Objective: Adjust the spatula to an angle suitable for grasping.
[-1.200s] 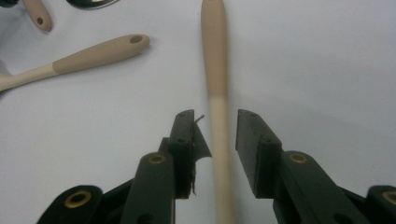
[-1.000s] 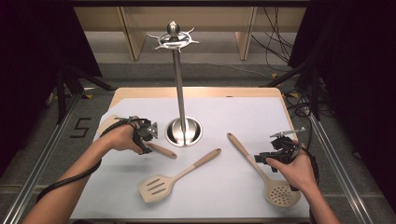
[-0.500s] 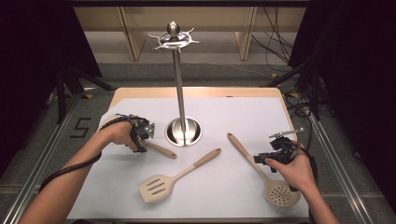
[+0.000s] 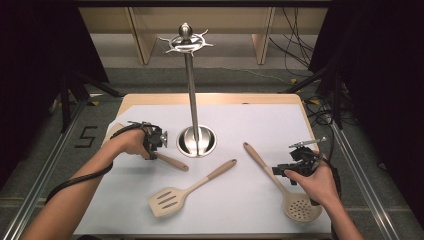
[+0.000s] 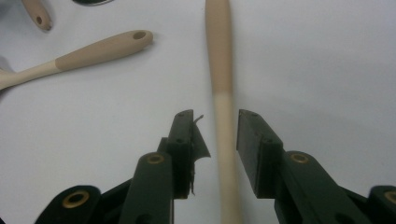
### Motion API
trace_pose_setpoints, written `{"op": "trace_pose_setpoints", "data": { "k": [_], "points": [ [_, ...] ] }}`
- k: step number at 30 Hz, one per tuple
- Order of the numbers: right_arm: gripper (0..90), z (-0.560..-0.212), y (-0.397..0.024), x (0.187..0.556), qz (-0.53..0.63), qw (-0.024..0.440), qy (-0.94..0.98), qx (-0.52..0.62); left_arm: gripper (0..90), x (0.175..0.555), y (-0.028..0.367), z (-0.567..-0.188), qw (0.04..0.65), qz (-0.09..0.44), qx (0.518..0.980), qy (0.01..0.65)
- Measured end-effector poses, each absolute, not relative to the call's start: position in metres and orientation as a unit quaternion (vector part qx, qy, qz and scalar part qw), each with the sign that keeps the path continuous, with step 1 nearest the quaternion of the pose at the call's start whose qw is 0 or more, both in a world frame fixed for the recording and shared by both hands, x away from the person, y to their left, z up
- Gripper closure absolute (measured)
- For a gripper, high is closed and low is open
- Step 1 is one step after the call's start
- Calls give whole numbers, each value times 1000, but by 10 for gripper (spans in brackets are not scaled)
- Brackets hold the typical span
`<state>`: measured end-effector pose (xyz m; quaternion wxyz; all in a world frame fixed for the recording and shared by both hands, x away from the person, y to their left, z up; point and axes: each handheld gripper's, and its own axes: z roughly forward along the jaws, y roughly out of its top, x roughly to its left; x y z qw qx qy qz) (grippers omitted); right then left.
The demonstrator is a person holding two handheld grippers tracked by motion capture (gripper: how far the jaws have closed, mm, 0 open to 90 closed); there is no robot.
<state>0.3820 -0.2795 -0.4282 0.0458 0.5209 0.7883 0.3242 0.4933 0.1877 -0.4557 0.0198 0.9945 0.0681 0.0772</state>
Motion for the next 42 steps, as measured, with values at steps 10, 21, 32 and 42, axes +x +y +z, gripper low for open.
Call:
{"op": "trace_pose_setpoints", "data": {
  "k": [10,21,32,42],
  "points": [
    [678,-426,-279,381,317,47,792,520,757,487,196,-447,-3,65,993,100],
    [679,-427,-278,381,324,56,785,525,770,478,218,-428,46,99,980,165],
    [679,-426,-277,381,331,55,782,526,770,455,243,-405,139,193,950,201],
    [677,-425,-279,379,336,66,770,538,772,420,264,-390,285,280,879,260]
  ]
}}
